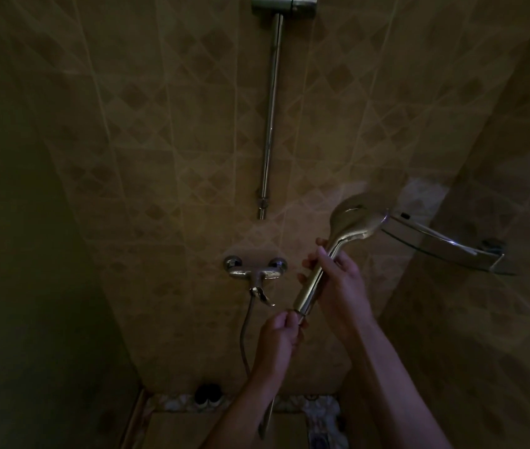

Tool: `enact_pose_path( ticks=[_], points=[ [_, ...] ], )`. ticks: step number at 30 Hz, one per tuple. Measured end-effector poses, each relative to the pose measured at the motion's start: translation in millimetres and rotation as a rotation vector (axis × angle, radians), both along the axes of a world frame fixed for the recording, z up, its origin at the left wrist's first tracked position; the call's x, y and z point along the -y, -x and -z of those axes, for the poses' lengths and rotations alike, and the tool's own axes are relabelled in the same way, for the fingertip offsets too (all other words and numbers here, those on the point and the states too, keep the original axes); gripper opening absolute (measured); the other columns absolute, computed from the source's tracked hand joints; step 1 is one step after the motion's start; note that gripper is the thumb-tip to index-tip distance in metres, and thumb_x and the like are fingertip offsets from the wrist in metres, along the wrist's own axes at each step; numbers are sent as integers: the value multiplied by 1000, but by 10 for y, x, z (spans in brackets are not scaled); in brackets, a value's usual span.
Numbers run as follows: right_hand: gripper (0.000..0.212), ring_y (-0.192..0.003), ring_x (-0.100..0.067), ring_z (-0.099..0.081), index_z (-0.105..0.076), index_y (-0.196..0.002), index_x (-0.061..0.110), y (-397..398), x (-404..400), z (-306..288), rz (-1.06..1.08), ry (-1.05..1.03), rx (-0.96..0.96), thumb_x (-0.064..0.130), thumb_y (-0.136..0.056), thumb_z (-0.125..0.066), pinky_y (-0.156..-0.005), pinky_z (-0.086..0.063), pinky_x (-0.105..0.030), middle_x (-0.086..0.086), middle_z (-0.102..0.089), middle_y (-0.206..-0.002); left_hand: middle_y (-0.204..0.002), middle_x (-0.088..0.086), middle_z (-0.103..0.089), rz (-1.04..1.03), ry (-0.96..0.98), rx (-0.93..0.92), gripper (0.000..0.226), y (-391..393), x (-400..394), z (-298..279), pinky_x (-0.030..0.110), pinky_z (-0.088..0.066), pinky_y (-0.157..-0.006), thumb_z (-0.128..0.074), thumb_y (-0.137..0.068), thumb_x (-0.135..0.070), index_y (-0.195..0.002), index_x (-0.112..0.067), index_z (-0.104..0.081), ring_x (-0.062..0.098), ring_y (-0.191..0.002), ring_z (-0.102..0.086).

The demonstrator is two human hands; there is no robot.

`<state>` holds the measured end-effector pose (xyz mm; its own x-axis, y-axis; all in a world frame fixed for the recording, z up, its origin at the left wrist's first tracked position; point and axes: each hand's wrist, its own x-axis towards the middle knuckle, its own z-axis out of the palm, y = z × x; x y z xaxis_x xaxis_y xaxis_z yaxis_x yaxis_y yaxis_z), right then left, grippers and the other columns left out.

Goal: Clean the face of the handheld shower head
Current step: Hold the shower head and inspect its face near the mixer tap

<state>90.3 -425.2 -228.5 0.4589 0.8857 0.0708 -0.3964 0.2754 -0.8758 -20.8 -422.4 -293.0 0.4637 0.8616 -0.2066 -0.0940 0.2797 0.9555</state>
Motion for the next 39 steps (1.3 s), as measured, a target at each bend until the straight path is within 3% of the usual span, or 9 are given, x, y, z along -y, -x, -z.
enact_pose_path(
  ticks=[5, 13, 19, 23, 26, 29, 32, 36, 39],
  points=[
    [27, -80, -16, -60, -60, -116, 1, -113, 49, -26, -35, 47, 77, 13, -92, -57, -82, -50, -36, -2, -60, -81, -73, -4, -54, 43, -26, -20, 23, 17, 19, 27, 19, -34, -55, -40, -100, -20, -93, -20, -62, 5, -60, -43],
    [14, -86, -30, -59, -51, -103, 7, -130, 4, -43, -104, -49, -143, 6, -98, -38, -78, -49, -40, -14, -57, -88, -56, -7, -38, 74, -50, 32, 23, -10, 16, 2, 11, -22, -41, -39, -99, -16, -86, -14, -57, 0, -41, -32],
    [16, -77, -20, -57, -57, -104, 9, -56, 5, -25, 18, 23, 154, 15, -90, -62, -72, -51, -33, -4, -58, -84, -57, -7, -41, 60, -29, 21, 25, -10, 17, 15, 12, -23, -43, -40, -100, -18, -84, -17, -59, -1, -41, -34],
    [13, -90, -19, -65, -65, -101, 10, -64, 28, -54, 40, 31, 200, 9, -89, -61, -86, -55, -38, -1, -67, -88, -56, -12, -46, 65, -50, 5, 24, 0, 7, 10, 11, -26, -42, -39, -100, -19, -89, -16, -60, -2, -40, -37],
    [10, -89, -20, -66, -65, -97, 7, -90, 47, -72, 39, 30, 238, 7, -92, -56, -87, -53, -39, 3, -71, -80, -54, -12, -48, 56, -67, -22, 25, -6, 4, 20, 11, -29, -44, -39, -100, -20, -89, -18, -61, -4, -41, -40],
    [20, -101, -31, -66, -57, -113, 4, -113, 23, -59, 17, 20, 124, 3, -96, -47, -90, -52, -45, -9, -72, -92, -55, -11, -45, 35, -53, 4, 25, -24, -9, 4, 8, -28, -40, -40, -100, -16, -83, -16, -59, -4, -37, -39],
    [25, -107, -40, -64, -51, -118, 2, -107, -2, -53, -2, -20, -49, 0, -98, -37, -91, -51, -52, -19, -68, -101, -57, -12, -51, 24, -51, -11, 24, -47, -10, 14, 11, -33, -47, -41, -100, -18, -84, -17, -60, -3, -47, -44],
    [23, -100, -27, -63, -53, -114, 9, -105, 35, -90, -78, -64, -42, 7, -92, -51, -90, -49, -49, -12, -64, -103, -58, -12, -47, 27, -65, -45, 25, -68, -42, 37, 13, -30, -45, -41, -100, -20, -81, -20, -58, -4, -43, -41],
    [18, -94, -20, -61, -60, -107, 9, -115, 30, -70, 7, 5, 77, 8, -89, -59, -87, -53, -41, -5, -60, -97, -63, -11, -50, 38, -91, -76, 24, -68, -35, 42, 15, -32, -49, -40, -100, -22, -89, -20, -61, -1, -51, -43]
  ],
)
